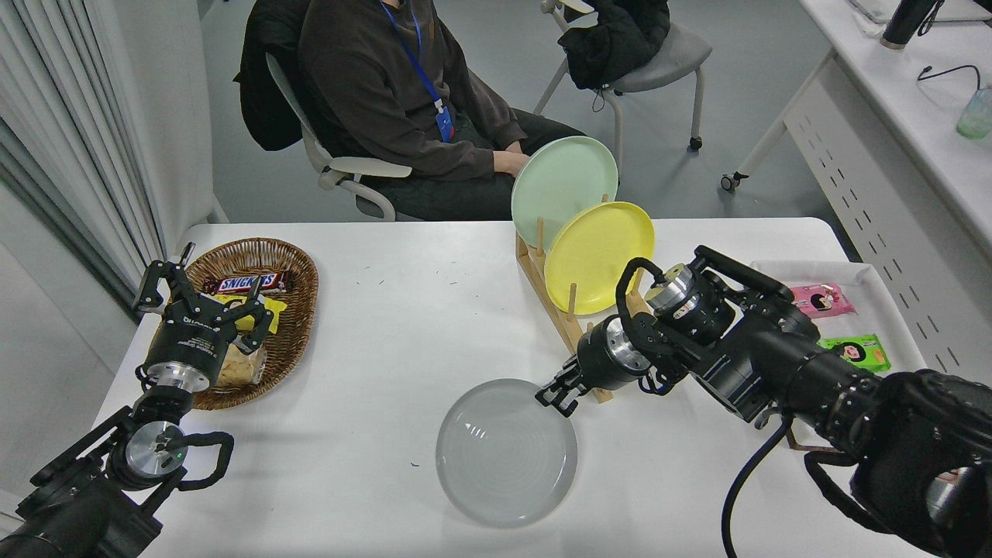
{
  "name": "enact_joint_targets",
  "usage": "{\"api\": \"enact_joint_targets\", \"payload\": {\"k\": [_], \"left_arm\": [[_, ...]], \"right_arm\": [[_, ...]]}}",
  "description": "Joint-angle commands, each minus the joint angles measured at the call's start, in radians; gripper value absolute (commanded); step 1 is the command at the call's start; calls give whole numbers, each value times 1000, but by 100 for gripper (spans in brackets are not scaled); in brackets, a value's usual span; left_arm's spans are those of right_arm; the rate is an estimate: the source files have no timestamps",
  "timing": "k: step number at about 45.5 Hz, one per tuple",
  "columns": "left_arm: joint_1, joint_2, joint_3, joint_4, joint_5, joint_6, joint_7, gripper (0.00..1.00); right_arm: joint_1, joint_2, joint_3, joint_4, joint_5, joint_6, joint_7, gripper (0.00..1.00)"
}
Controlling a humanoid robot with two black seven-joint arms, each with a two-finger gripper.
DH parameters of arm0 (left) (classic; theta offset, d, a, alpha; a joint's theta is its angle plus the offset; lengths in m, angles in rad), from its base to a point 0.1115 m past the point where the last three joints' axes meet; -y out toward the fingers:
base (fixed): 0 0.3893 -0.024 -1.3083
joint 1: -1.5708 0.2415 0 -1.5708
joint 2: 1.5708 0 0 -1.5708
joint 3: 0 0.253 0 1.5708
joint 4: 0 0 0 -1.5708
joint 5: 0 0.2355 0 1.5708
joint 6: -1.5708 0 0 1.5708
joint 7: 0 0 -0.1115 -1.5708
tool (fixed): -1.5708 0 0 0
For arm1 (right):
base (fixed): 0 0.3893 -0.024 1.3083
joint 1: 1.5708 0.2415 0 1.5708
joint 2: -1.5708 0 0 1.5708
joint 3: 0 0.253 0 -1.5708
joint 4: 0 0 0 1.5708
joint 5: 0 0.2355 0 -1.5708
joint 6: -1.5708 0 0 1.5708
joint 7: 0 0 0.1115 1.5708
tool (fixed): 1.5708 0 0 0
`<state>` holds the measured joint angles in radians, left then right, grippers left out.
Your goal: Place the plate on the table
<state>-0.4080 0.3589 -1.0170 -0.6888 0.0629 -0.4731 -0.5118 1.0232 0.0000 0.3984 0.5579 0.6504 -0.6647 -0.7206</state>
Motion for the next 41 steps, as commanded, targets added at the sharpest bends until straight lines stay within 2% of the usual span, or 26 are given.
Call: {"api": "enact_joint_targets", "payload": {"k": [1, 3, 6, 15, 22, 26, 30, 41], "left_arm": [[0, 0, 0, 0, 0, -1, -1, 98], [0, 0, 0, 0, 0, 1, 1, 98], [0, 0, 0, 0, 0, -1, -1, 98], [0, 0, 0, 0, 0, 1, 1, 98], [0, 0, 0, 0, 0, -1, -1, 98], [0, 0, 0, 0, 0, 1, -1, 98], [0, 0, 0, 0, 0, -1, 1, 98], [0, 0, 0, 0, 0, 1, 1, 98]], "right_arm": [[0, 0, 0, -1, 0, 13, 12, 11], [0, 0, 0, 1, 0, 13, 13, 18], [0, 0, 0, 1, 0, 13, 20, 34], [0, 0, 0, 13, -2, 46, 32, 75], [11, 0, -3, 22, -3, 109, 32, 89], [17, 0, -3, 37, -3, 140, 30, 91], [21, 0, -4, 47, -3, 180, 32, 98], [29, 0, 5, 62, -87, 307, 32, 99]]}}
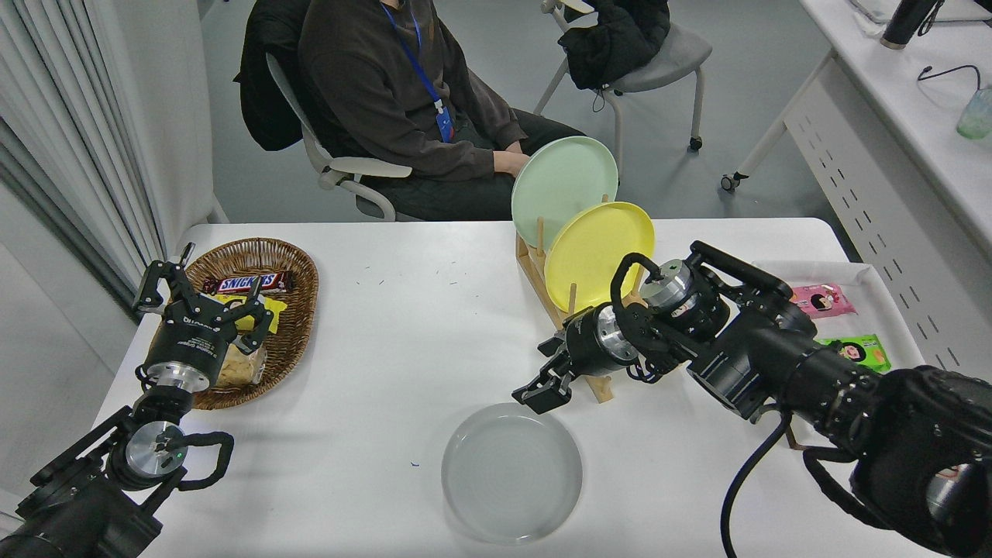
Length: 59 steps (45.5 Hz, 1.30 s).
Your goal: Place the plate on the table
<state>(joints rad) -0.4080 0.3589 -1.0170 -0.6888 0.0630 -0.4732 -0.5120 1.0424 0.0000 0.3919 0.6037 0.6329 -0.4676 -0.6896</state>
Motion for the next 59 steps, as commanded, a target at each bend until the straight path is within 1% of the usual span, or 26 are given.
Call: {"api": "enact_joint_targets", "payload": {"k": [1, 4, 10, 16, 28, 35, 38, 46, 54, 59], "left_arm": [[0, 0, 0, 0, 0, 1, 0, 98], [0, 0, 0, 0, 0, -1, 0, 98], [0, 0, 0, 0, 0, 1, 0, 98], [0, 0, 0, 0, 0, 1, 0, 98], [0, 0, 0, 0, 0, -1, 0, 98], [0, 0, 0, 0, 0, -1, 0, 98], [0, 0, 0, 0, 0, -1, 1, 98], [0, 0, 0, 0, 0, -1, 0, 98], [0, 0, 0, 0, 0, 1, 0, 98], [0, 0, 0, 0, 0, 1, 0, 98]], "right_arm": [[11, 0, 15, 16, -79, 118, 1, 99], [19, 0, 18, 16, -99, 147, 1, 99], [48, 0, 16, 16, -107, 248, 2, 99], [64, 0, 27, 16, -163, 328, 7, 99], [84, 0, 189, 18, -386, 440, 7, 99], [131, 0, 208, 7, -510, 477, 12, 99], [142, 0, 208, 7, -529, 515, 41, 99], [148, 0, 209, 13, -539, 573, 179, 99], [168, -29, 237, 2, -539, 580, 257, 99], [163, -41, 300, -1, -539, 624, 312, 99]]}}
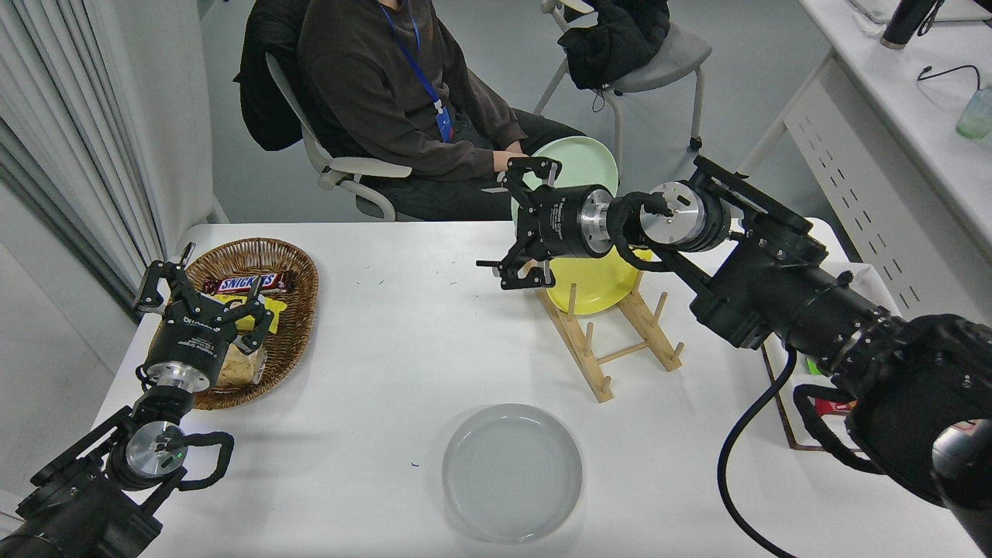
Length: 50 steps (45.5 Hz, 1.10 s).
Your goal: Place the plate on the table
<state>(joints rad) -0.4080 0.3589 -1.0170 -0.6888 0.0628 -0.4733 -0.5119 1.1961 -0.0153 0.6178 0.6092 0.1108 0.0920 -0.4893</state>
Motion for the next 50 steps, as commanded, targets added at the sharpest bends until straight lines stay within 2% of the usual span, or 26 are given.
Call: {"api": "enact_joint_targets", "payload": {"k": [1, 8, 17, 20, 28, 38, 50], "left_arm": [[0, 0, 0, 0, 0, 1, 1, 98], [0, 0, 0, 0, 0, -1, 0, 98], [0, 0, 0, 0, 0, 1, 0, 98], [0, 0, 0, 0, 0, -1, 0, 98], [0, 0, 0, 0, 0, 1, 0, 98], [0, 0, 0, 0, 0, 1, 0, 98], [0, 0, 0, 0, 0, 1, 0, 98]], "right_arm": [[8, -34, 80, -6, -16, 75, 115, 99], [-3, -90, 83, -8, -16, 150, 173, 99], [-21, -181, 83, -6, -14, 196, 423, 99], [-27, -215, 79, -6, -14, 224, 468, 99], [-88, -282, 99, -6, 4, 288, 486, 99], [-194, -376, 105, -8, 59, 281, 485, 99], [-358, -411, 170, -9, 78, 242, 491, 99]]}}
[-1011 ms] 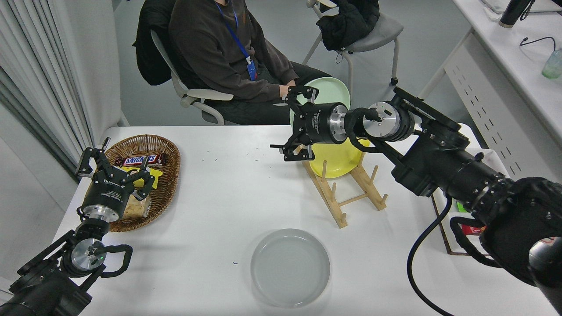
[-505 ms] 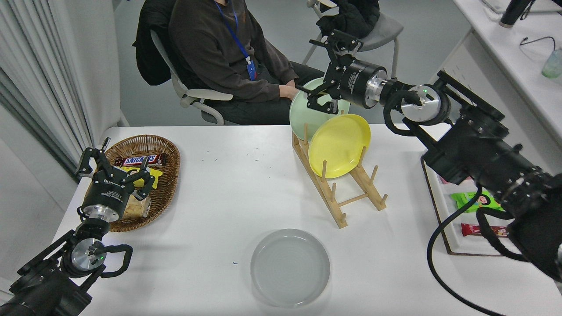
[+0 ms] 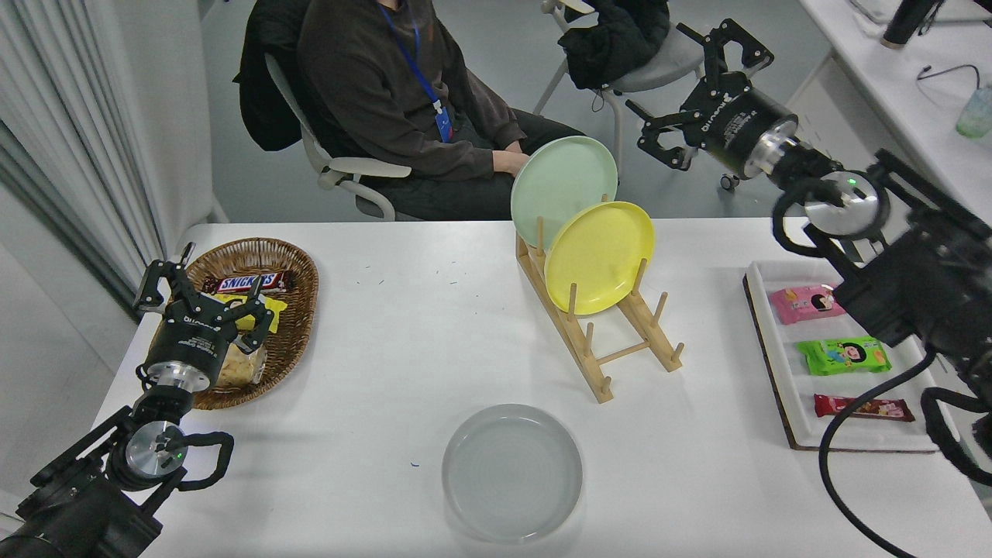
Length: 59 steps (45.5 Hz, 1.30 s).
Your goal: Place the plate on the table
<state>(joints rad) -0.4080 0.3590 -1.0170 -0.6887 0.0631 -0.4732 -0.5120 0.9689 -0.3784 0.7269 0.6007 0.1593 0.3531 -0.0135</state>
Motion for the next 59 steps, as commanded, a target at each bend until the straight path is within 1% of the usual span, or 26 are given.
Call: {"api": "enact_joint_targets", "payload": {"k": [1, 7, 9, 12, 16, 18, 23, 27, 33, 36, 41, 44, 48, 54, 59], "left_arm": [[0, 0, 0, 0, 0, 1, 0, 98], [0, 0, 0, 0, 0, -1, 0, 98], [0, 0, 0, 0, 0, 1, 1, 98], [0, 0, 0, 0, 0, 1, 0, 98], [0, 0, 0, 0, 0, -1, 0, 98], [0, 0, 0, 0, 0, 1, 1, 98], [0, 0, 0, 0, 0, -1, 0, 98], [0, 0, 0, 0, 0, 1, 0, 98], [0, 0, 0, 0, 0, 1, 0, 98], [0, 0, 0, 0, 0, 1, 0, 98], [0, 0, 0, 0, 0, 1, 0, 98], [0, 0, 0, 0, 0, -1, 0, 98], [0, 0, 0, 0, 0, 1, 0, 98], [0, 0, 0, 0, 0, -1, 1, 98], [0, 0, 0, 0, 0, 1, 0, 98]], "right_arm": [[-143, -48, 81, -1, 35, -22, 15, 99], [-176, -42, 170, -44, 88, -71, 23, 99], [-179, -37, 170, -68, 100, -74, 39, 99], [-191, -25, 166, -82, 100, -69, 88, 99], [-225, -14, 158, -68, 85, -45, 188, 99], [-231, -14, 155, -67, 74, -25, 204, 99], [-242, -19, 149, -65, 65, 0, 202, 99], [-278, -25, 143, -59, 60, 23, 196, 99], [-317, -63, 82, -52, 77, 58, 145, 99], [-321, -82, 52, -41, 86, 64, 142, 99], [-367, -100, 43, 48, 118, 112, 144, 99], [-386, -119, 43, 88, 121, 107, 145, 99], [-397, -123, 40, 86, 114, 90, 144, 99], [-398, -120, 8, 56, 112, 84, 145, 99], [-401, -91, 37, 19, 138, 86, 165, 99]]}}
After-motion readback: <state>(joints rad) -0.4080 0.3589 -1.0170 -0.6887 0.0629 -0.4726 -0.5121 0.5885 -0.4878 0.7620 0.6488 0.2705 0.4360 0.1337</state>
